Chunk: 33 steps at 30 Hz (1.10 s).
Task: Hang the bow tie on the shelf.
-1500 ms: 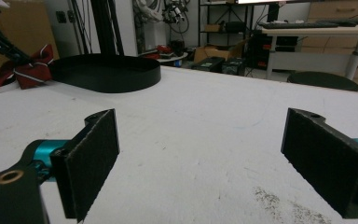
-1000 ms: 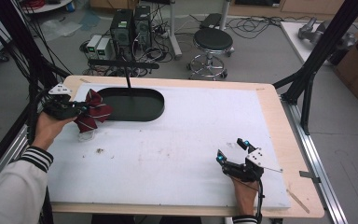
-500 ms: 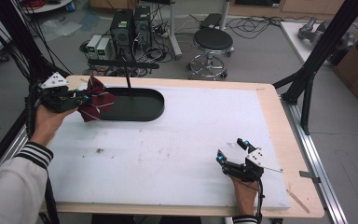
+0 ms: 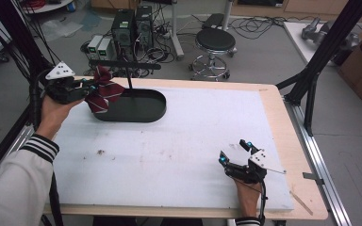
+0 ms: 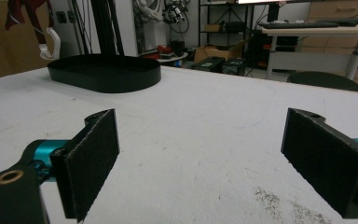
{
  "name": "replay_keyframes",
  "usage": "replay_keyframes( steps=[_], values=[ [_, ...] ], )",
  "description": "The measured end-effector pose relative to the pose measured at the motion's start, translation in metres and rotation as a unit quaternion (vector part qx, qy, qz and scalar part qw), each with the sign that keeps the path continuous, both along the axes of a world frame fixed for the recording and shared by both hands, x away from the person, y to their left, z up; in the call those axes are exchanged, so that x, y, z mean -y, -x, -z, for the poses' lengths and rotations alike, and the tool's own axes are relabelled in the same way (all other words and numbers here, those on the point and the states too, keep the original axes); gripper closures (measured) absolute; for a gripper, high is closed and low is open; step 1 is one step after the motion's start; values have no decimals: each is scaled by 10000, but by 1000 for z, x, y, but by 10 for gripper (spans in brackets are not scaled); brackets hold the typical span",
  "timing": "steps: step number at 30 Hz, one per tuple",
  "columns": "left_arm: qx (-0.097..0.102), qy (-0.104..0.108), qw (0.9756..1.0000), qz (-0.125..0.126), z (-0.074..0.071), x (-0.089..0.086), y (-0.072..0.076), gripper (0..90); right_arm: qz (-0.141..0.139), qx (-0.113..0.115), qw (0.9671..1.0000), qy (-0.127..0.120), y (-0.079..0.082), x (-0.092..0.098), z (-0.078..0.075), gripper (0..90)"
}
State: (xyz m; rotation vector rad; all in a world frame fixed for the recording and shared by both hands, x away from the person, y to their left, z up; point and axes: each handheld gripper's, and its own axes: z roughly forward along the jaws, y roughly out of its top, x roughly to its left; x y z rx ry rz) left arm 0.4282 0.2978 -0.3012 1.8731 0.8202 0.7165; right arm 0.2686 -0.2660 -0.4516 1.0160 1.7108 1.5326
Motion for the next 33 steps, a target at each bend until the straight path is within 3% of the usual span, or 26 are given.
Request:
replay_keyframes(
  steps=[7,25,33],
  values=[
    [112,55,9999,39,-16,8,-8,756,6,-29,10000,-17,0,0,0,103],
    [304,-92,9993,189,-51,34,-27,755,-10,-48,10000,-25,0,0,0,103],
    [363,-70,9992,131,-57,44,-37,755,-23,-47,10000,-6,0,-1,0,103]
  ],
)
